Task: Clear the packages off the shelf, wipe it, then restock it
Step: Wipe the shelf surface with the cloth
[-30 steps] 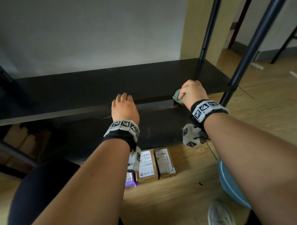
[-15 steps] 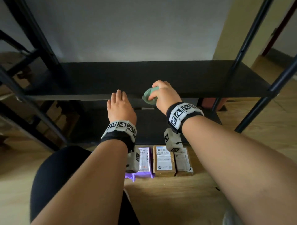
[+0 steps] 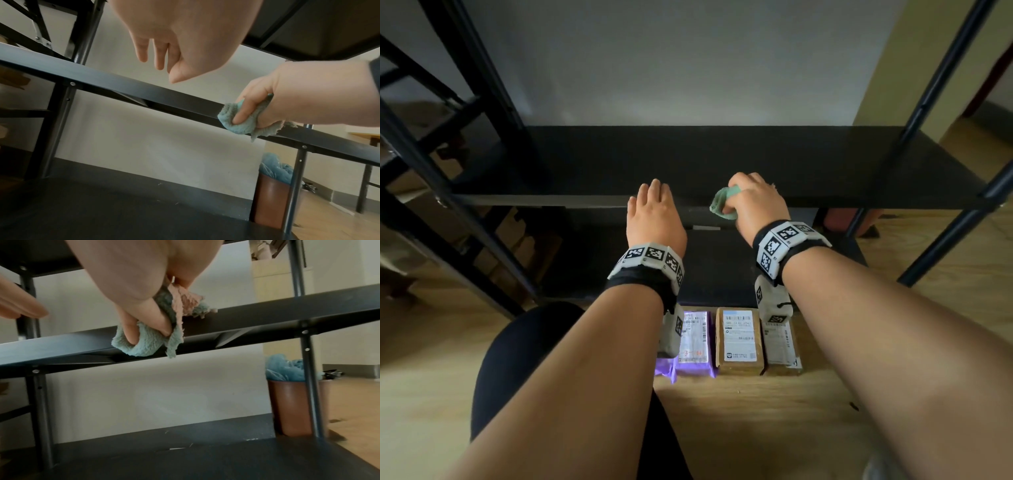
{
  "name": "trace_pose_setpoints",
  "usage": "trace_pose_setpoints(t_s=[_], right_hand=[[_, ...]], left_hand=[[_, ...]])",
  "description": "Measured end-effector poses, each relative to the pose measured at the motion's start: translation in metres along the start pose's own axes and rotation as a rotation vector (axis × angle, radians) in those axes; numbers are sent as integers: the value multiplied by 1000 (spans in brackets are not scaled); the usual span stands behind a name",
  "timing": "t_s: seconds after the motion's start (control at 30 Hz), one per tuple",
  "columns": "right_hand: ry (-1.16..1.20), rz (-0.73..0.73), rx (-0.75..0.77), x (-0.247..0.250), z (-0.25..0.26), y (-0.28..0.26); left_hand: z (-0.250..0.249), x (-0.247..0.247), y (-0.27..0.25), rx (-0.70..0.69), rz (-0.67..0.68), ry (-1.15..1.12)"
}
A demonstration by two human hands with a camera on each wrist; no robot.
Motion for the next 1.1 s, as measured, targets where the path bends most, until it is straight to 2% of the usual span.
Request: trace_pose_setpoints(t_s=[0.43, 0.6, 0.83, 1.1], right_hand=[[-24, 36, -347, 8, -149, -49], [117, 39, -535, 7, -209, -61], [129, 13, -588, 4, -257, -73], [205, 2, -695, -8, -302, -80]], left_hand=[[-128, -47, 8, -258, 115, -67], [-181, -72, 8, -359, 184, -84], [-245, -96, 8, -482, 216, -82], [-280, -120, 2, -535, 263, -90]])
Point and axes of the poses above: each hand's wrist, its own y-axis towards the middle knuckle, its own x-axis out of the back of the hand, z = x × y, the point moved 1 cm from there along y, towards the middle knuckle, and after that the axes turned 10 degrees about -y, right-handed, at the moved point
